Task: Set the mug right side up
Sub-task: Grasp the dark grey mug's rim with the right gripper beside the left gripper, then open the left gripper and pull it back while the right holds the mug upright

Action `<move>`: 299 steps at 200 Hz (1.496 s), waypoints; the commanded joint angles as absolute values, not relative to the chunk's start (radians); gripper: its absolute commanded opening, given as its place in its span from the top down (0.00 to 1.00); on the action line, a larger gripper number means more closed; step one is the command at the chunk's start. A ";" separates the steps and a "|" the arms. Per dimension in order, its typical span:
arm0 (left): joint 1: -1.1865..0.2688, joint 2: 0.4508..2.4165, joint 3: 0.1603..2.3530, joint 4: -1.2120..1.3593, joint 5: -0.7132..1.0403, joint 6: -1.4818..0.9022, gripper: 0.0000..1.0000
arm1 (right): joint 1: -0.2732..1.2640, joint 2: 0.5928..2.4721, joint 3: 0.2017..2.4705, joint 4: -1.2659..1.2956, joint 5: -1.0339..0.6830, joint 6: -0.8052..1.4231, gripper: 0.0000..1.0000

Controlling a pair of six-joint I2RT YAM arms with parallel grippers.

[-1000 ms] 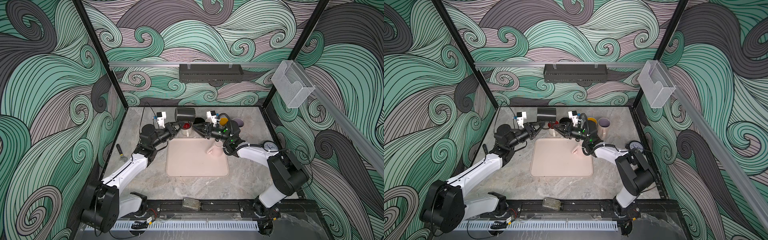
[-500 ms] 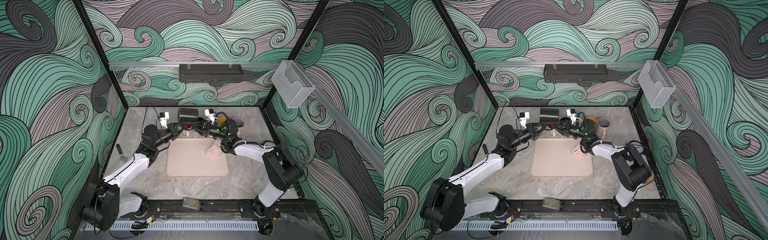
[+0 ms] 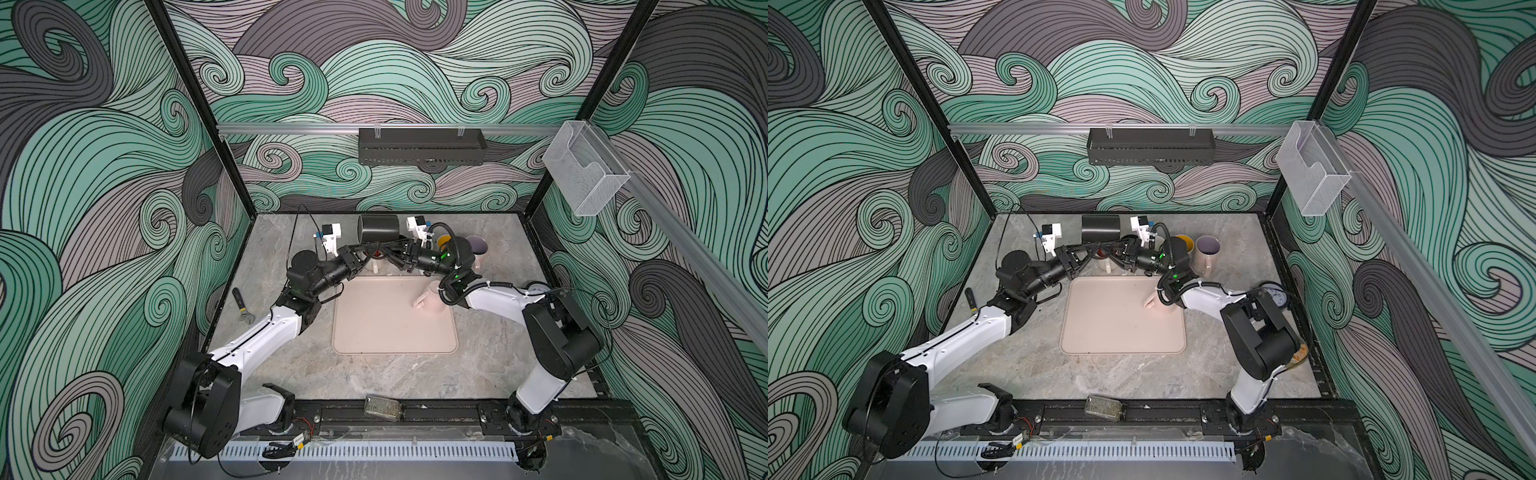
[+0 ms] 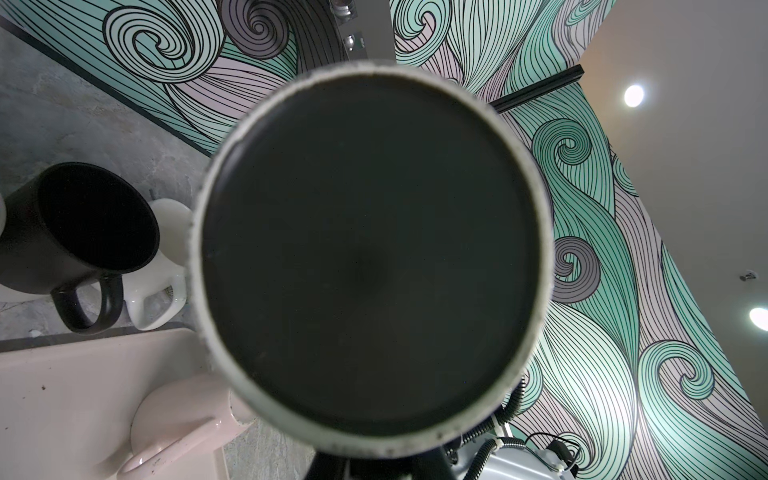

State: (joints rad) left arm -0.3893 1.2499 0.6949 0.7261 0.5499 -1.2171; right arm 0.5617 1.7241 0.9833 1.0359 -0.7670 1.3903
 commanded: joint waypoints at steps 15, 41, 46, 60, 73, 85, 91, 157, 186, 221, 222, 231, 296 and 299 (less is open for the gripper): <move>-0.412 1.247 0.725 0.804 0.599 -1.207 1.00 | 0.558 1.735 1.031 1.113 -0.736 1.411 0.72; -0.413 1.243 0.722 0.790 0.597 -1.204 1.00 | 0.558 1.735 1.037 1.116 -0.737 1.413 0.77; -0.413 1.241 0.720 0.789 0.595 -1.203 1.00 | 0.558 1.735 1.037 1.116 -0.738 1.414 0.77; -0.414 1.237 0.719 0.777 0.591 -1.199 1.00 | 0.558 1.733 1.039 1.115 -0.738 1.413 0.79; -0.413 1.233 0.718 0.762 0.585 -1.193 1.00 | 0.558 1.732 1.037 1.113 -0.736 1.409 0.81; -0.413 1.230 0.718 0.742 0.581 -1.187 1.00 | 0.558 1.731 1.038 1.113 -0.735 1.409 0.88; -0.413 1.229 0.721 0.728 0.581 -1.182 1.00 | 0.558 1.732 1.037 1.113 -0.735 1.410 0.91; -0.410 1.154 0.810 0.268 0.499 -0.952 0.29 | 0.556 1.735 1.055 1.094 -0.741 1.389 1.00; -0.408 1.090 0.869 -0.047 0.353 -0.733 0.20 | 0.553 1.740 1.070 1.044 -0.740 1.357 1.00; -0.409 1.008 0.882 -0.244 0.172 -0.572 0.15 | 0.555 1.733 1.132 0.808 -0.738 1.229 1.00; -0.410 1.006 0.881 -0.249 0.168 -0.567 0.16 | 0.555 1.733 1.136 0.795 -0.736 1.221 1.00; -0.410 0.985 0.881 -0.291 0.129 -0.538 0.16 | 0.562 1.719 1.166 0.665 -0.720 1.143 1.00; -0.410 0.860 0.774 -0.348 -0.013 -0.601 0.22 | 0.678 1.730 1.533 -0.153 -0.322 0.633 1.00; -0.410 0.855 0.768 -0.345 -0.011 -0.605 0.22 | 0.686 1.736 1.547 -0.173 -0.301 0.620 1.00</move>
State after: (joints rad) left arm -0.4065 0.8845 0.8055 -0.3073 0.0387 -0.5915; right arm 0.6319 1.7584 1.4082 0.0643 -0.5095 0.8612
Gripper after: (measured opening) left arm 0.787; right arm 0.180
